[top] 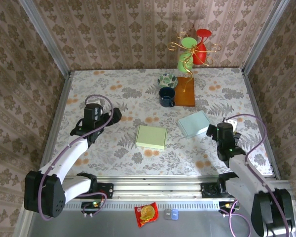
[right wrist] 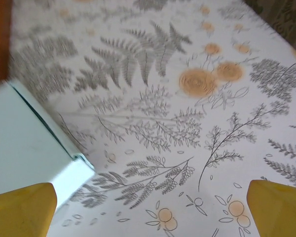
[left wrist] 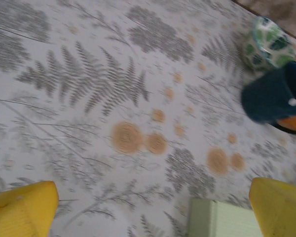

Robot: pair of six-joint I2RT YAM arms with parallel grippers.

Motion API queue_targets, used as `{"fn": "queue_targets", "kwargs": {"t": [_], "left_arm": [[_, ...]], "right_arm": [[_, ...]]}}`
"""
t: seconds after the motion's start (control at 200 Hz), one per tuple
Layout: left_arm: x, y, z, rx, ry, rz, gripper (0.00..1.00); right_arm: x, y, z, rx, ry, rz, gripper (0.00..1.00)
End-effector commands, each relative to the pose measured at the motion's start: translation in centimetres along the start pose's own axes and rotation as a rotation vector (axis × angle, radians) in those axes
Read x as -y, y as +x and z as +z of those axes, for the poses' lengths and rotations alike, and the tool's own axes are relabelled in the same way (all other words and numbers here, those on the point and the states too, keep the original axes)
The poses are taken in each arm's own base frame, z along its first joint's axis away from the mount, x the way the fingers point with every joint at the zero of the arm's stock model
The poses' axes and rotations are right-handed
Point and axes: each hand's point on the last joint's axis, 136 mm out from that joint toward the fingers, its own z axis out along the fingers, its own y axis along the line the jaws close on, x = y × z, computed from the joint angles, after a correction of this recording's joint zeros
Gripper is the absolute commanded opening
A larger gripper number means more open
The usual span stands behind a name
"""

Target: Fold the paper box

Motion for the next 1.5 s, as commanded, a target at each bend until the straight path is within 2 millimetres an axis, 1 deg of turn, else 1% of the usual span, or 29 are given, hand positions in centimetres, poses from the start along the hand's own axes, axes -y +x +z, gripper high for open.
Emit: {"fn": "queue_targets", "kwargs": {"t": [0.0,0.055,0.09,0.205,0.33,0.4,0.42,0.51,0.57,0.605,0.665,0.75,0.84,0.88,0.95,1.005,1.025,1.045,1.16,1.245,1.31,1.345,1.365,1.41,1.44,1.495], "left_arm": [[-4.4,-0.7,-0.3,0.064,-0.236,0.019,1.00],[-5.0,-0.9,-0.3,0.075,-0.273,0.029,1.00],[-5.2,-1.1,-0.3,0.079,-0.284,0.041,1.00],[-5.2,-1.5,0.0,0.086,-0.293,0.098,1.00],[-5.8,-1.8,0.0,0.087,-0.326,0.141,1.00],[-5.8,-2.0,0.1,0.089,-0.332,0.178,1.00],[-5.9,-2.1,0.2,0.091,-0.336,0.187,1.00],[-6.0,-2.2,0.4,0.100,-0.347,0.246,1.00],[-6.3,-2.4,0.4,0.108,-0.361,0.281,1.00],[-6.3,-2.6,0.3,0.114,-0.369,0.305,1.00],[-6.6,-2.9,0.3,0.121,-0.390,0.350,1.00],[-7.0,-3.8,0.2,0.157,-0.432,0.430,1.00],[-7.7,-4.3,1.3,0.210,-0.441,0.556,1.00],[-8.3,-3.9,2.0,0.228,-0.443,0.597,1.00],[-9.5,-4.0,2.8,0.279,-0.437,0.575,1.00],[-10.2,-3.5,3.6,0.295,-0.407,0.551,1.00],[-10.3,-3.9,3.7,0.313,-0.403,0.550,1.00],[-10.3,-3.7,4.0,0.296,-0.392,0.543,1.00],[-9.7,-4.6,5.3,0.303,-0.317,0.555,1.00],[-9.8,-4.9,6.1,0.288,-0.278,0.536,1.00],[-9.9,-5.2,6.4,0.290,-0.251,0.500,1.00],[-9.7,-5.1,6.5,0.336,-0.228,0.497,1.00],[-9.9,-5.0,6.6,0.356,-0.236,0.498,1.00],[-10.6,-4.1,6.8,0.386,-0.235,0.483,1.00],[-11.0,-4.3,6.4,0.427,-0.250,0.476,1.00],[-11.5,-3.8,6.1,0.410,-0.245,0.442,1.00]], "right_arm": [[-2.9,-5.9,0.4,0.249,-0.116,-0.046,1.00],[-3.5,-6.1,0.9,0.253,-0.135,-0.069,1.00],[-3.7,-6.7,1.2,0.279,-0.142,-0.059,1.00],[-4.5,-7.9,2.6,0.303,-0.196,-0.036,1.00],[-5.3,-8.5,4.0,0.316,-0.222,-0.030,1.00],[-5.7,-8.4,4.6,0.326,-0.236,-0.042,1.00],[-5.8,-7.7,5.2,0.309,-0.234,-0.047,1.00],[-6.1,-6.6,6.2,0.307,-0.243,-0.051,1.00],[-6.2,-6.7,6.2,0.319,-0.249,-0.055,1.00],[-6.1,-6.5,6.3,0.300,-0.240,-0.056,1.00],[-5.9,-6.6,6.2,0.316,-0.233,-0.048,1.00],[-5.8,-6.7,6.4,0.310,-0.207,-0.052,1.00],[-6.2,-6.8,6.8,0.285,-0.176,-0.077,1.00],[-6.3,-6.8,7.0,0.276,-0.165,-0.088,1.00],[-6.5,-6.9,6.9,0.278,-0.157,-0.100,1.00],[-6.6,-6.9,6.9,0.279,-0.158,-0.101,1.00],[-6.5,-6.8,6.9,0.277,-0.157,-0.101,1.00],[-6.5,-6.8,6.9,0.277,-0.157,-0.100,1.00],[-6.6,-6.8,6.8,0.280,-0.165,-0.101,1.00],[-7.4,-6.7,6.8,0.273,-0.205,-0.128,1.00],[-7.8,-6.6,6.8,0.270,-0.225,-0.140,1.00],[-7.8,-6.6,6.8,0.268,-0.226,-0.140,1.00],[-7.8,-6.6,6.8,0.269,-0.226,-0.140,1.00],[-7.8,-6.6,6.8,0.269,-0.227,-0.140,1.00],[-7.8,-6.6,6.8,0.269,-0.226,-0.139,1.00],[-7.8,-6.6,6.8,0.269,-0.226,-0.140,1.00]]}}
